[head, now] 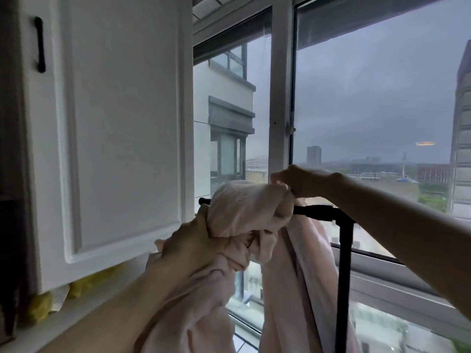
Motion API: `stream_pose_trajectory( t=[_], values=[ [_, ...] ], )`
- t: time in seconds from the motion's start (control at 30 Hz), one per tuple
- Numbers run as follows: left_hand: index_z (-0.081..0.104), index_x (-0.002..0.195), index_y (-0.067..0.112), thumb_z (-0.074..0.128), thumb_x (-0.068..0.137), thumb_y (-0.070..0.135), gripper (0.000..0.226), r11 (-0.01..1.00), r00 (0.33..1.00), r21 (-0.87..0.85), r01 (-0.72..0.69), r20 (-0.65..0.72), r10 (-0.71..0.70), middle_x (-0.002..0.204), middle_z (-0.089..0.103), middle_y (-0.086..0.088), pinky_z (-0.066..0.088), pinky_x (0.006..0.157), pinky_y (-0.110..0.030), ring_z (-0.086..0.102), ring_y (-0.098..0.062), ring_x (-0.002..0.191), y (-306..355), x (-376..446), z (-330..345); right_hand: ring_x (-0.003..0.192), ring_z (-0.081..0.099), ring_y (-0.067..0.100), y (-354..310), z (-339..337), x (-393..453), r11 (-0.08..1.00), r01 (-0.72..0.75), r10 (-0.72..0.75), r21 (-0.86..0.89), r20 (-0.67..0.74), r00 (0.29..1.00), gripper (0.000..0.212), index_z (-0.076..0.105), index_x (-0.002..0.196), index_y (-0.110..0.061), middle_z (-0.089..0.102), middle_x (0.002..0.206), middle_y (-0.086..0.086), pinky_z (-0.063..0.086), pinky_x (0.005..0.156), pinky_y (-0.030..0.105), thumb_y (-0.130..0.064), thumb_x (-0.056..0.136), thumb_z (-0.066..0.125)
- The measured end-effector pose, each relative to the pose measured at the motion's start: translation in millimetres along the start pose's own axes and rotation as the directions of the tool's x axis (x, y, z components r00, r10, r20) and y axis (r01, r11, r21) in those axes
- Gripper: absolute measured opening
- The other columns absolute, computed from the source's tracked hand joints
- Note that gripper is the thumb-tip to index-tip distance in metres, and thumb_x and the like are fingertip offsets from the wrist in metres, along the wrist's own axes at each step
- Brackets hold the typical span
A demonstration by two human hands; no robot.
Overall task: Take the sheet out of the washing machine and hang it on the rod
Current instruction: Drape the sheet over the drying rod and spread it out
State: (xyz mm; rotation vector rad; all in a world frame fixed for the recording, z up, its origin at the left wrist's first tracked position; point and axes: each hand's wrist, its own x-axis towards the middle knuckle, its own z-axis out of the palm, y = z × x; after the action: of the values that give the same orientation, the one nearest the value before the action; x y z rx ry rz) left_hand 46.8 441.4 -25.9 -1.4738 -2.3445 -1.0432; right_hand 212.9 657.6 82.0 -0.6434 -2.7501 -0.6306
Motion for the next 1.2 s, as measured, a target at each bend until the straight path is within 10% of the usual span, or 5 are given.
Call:
stream_pose_trajectory(
  t=[0.33, 0.63, 0.77, 1.03, 1.2],
  values=[
    [0.030, 0.135, 0.022, 0.033, 0.076, 0.081, 0.083, 0.929, 0.997, 0.370, 0.028, -0.081, 0.002, 0.105, 0.066, -0.005, 0.046, 0.077, -0.030, 0.064, -0.029, 0.096, 19, -14, 44, 0.109, 0.055, 0.023, -31, 11, -36, 0.978, 0.133, -0.111, 0.163, -0.136, 0.984, 0.068, 0.039, 0.140, -0.026, 0.052, 0.133, 0.007, 0.054, 0.079, 0.031, 0.010, 0.083, 0.046],
    [0.049, 0.104, 0.023, 0.059, 0.071, 0.064, 0.053, 0.996, 0.987, 0.079, -0.029, 0.161, 0.016, 0.103, 0.049, -0.004, 0.049, 0.083, -0.035, 0.055, -0.027, 0.100, 7, -16, 71, 0.095, 0.063, 0.024, -46, 29, -57, 0.972, 0.231, -0.203, 0.046, -0.334, 0.921, 0.045, 0.050, 0.129, -0.022, 0.055, 0.125, 0.006, 0.058, 0.067, 0.040, -0.002, 0.088, 0.050],
    [0.057, 0.093, 0.012, 0.058, 0.084, 0.032, 0.022, 0.981, 0.990, -0.133, -0.138, -0.024, 0.136, 0.101, 0.048, -0.001, 0.048, 0.079, -0.032, 0.058, -0.025, 0.091, 19, -9, 78, 0.082, 0.065, 0.025, -53, 33, -64, 0.983, 0.181, -0.170, -0.001, -0.360, 0.917, 0.040, 0.055, 0.125, -0.022, 0.055, 0.119, 0.005, 0.053, 0.059, 0.033, -0.003, 0.090, 0.050],
    [0.045, 0.099, 0.017, 0.069, 0.077, 0.025, 0.034, 0.823, 0.988, -0.558, -0.104, -0.151, 0.022, 0.096, 0.051, -0.001, 0.041, 0.060, -0.022, 0.054, -0.012, 0.084, 4, 29, 80, 0.107, 0.061, 0.026, -59, 43, -74, 0.997, 0.059, -0.072, -0.045, -0.394, 0.916, 0.045, 0.052, 0.131, -0.019, 0.058, 0.125, 0.008, 0.052, 0.086, 0.035, -0.004, 0.088, 0.053],
    [0.047, 0.109, 0.018, 0.072, 0.079, 0.036, 0.043, 0.658, 0.998, -0.752, 0.043, 0.059, 0.003, 0.095, 0.061, 0.000, 0.055, 0.073, -0.034, 0.062, -0.021, 0.087, -13, 52, 85, 0.121, 0.052, 0.027, -76, 53, -78, 0.993, -0.095, 0.056, -0.070, -0.432, 0.900, 0.049, 0.053, 0.131, -0.017, 0.055, 0.132, 0.008, 0.041, 0.102, 0.035, -0.007, 0.084, 0.056]
  ],
)
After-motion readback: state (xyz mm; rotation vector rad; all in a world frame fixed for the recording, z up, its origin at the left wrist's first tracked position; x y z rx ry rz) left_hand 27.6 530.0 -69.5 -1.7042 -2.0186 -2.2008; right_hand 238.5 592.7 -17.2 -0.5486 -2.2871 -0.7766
